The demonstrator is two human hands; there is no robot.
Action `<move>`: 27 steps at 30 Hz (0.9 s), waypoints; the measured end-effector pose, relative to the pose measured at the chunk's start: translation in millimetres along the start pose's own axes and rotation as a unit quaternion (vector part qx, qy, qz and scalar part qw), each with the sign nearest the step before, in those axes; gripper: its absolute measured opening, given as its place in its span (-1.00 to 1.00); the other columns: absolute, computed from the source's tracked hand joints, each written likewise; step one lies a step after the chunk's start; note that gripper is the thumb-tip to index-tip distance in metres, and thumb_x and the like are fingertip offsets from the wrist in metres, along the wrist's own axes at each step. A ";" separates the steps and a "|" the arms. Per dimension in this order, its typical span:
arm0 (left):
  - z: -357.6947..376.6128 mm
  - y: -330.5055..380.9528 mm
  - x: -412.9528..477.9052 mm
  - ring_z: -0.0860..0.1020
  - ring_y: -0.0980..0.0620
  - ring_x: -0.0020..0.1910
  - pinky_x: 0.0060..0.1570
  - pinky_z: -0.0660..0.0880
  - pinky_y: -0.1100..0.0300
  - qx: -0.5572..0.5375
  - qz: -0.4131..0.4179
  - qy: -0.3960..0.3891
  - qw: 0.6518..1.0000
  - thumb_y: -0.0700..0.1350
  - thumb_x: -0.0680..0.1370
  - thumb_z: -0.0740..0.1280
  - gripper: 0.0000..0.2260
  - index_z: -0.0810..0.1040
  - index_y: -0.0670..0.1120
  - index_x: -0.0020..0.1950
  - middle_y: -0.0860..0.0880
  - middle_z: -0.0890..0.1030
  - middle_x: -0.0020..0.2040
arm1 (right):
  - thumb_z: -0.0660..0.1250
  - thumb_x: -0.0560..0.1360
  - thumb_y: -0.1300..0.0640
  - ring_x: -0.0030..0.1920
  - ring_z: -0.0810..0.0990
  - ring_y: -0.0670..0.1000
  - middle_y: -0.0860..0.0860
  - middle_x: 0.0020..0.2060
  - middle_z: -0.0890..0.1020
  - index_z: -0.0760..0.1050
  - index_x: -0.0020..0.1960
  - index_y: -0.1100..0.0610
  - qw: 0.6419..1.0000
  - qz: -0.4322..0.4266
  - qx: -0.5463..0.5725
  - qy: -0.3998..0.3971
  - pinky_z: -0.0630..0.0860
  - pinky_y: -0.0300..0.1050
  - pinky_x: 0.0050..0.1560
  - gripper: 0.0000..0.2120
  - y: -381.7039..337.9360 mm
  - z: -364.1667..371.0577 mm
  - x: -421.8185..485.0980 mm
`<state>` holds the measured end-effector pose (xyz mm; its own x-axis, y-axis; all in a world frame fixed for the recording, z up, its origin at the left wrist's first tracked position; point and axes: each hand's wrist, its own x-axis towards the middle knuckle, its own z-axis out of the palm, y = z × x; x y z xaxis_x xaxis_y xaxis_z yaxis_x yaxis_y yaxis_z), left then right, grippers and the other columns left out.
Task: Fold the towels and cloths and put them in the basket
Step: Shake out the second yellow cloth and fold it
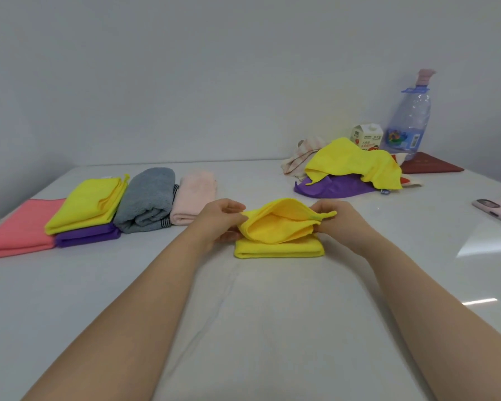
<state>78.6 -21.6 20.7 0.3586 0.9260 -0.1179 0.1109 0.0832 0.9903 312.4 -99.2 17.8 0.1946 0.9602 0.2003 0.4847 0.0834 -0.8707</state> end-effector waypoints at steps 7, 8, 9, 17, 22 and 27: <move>-9.4 2.0 -2.3 0.49 0.04 -0.28 -0.29 0.51 0.24 0.072 0.017 -0.044 0.996 -0.47 0.47 0.24 -0.68 0.57 -0.07 -0.06 -0.06 0.55 -0.02 | 0.32 0.29 0.53 0.12 0.59 0.20 0.09 0.04 0.61 0.59 -0.23 0.12 0.983 -0.053 -0.173 -0.040 0.51 -0.12 0.00 -0.68 -2.4 -8.5 -1.0; -9.9 1.6 -3.7 0.48 0.04 -0.30 -0.30 0.50 0.25 0.101 0.017 -0.057 0.993 -0.46 0.47 0.24 -0.69 0.58 -0.06 -0.09 -0.08 0.54 -0.06 | 0.29 0.29 0.53 0.13 0.58 0.18 0.11 0.11 0.60 0.61 -0.18 0.15 0.973 -0.050 -0.216 -0.061 0.47 -0.16 -0.03 -0.67 -4.7 -9.0 -1.3; -10.6 0.8 -3.9 0.46 0.03 -0.32 -0.31 0.49 0.26 0.125 0.019 -0.067 0.990 -0.45 0.46 0.26 -0.69 0.60 -0.06 -0.11 -0.10 0.52 -0.08 | 0.26 0.29 0.54 0.14 0.56 0.16 0.12 0.18 0.57 0.63 -0.11 0.18 0.962 -0.042 -0.257 -0.081 0.44 -0.18 -0.03 -0.65 -6.2 -8.9 -1.0; -12.6 5.1 -6.7 0.49 -0.02 -0.19 -0.07 0.54 0.13 0.202 0.037 -0.088 0.975 -0.32 0.45 0.37 -0.78 0.67 0.00 -0.12 -0.24 0.56 0.04 | 0.13 0.34 0.49 0.28 0.45 0.02 0.03 0.22 0.55 0.59 -0.18 0.01 0.968 -0.033 -0.248 -0.030 0.31 -0.21 0.15 -0.56 -13.7 -15.0 -2.1; -10.4 9.8 -9.4 0.53 0.00 -0.15 0.02 0.55 0.12 0.219 0.038 -0.087 0.971 -0.25 0.44 0.44 -0.85 0.65 -0.03 -0.05 -0.27 0.59 0.14 | 0.37 0.47 0.04 0.00 0.50 -0.12 -0.10 -0.05 0.59 0.60 -0.07 0.04 0.973 -0.065 -0.218 -0.036 0.38 -0.19 0.04 -0.91 -34.9 7.4 -13.1; -10.8 9.8 -8.9 0.54 0.01 -0.21 -0.18 0.58 0.27 0.235 0.031 -0.091 0.967 -0.35 0.41 0.43 -0.71 0.61 -0.05 0.05 -0.12 0.50 0.07 | 0.49 0.34 0.08 -0.01 0.48 -0.06 -0.03 -0.04 0.53 0.56 0.02 0.01 0.934 -0.085 -0.329 -0.108 0.39 -0.25 -0.04 -0.73 -37.7 23.4 -19.3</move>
<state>66.5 -25.1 32.3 0.5306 0.8401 -0.1129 0.4783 -0.1867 0.8581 270.4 -114.6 36.2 -0.0750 0.9854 0.1526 0.9259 0.1256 -0.3563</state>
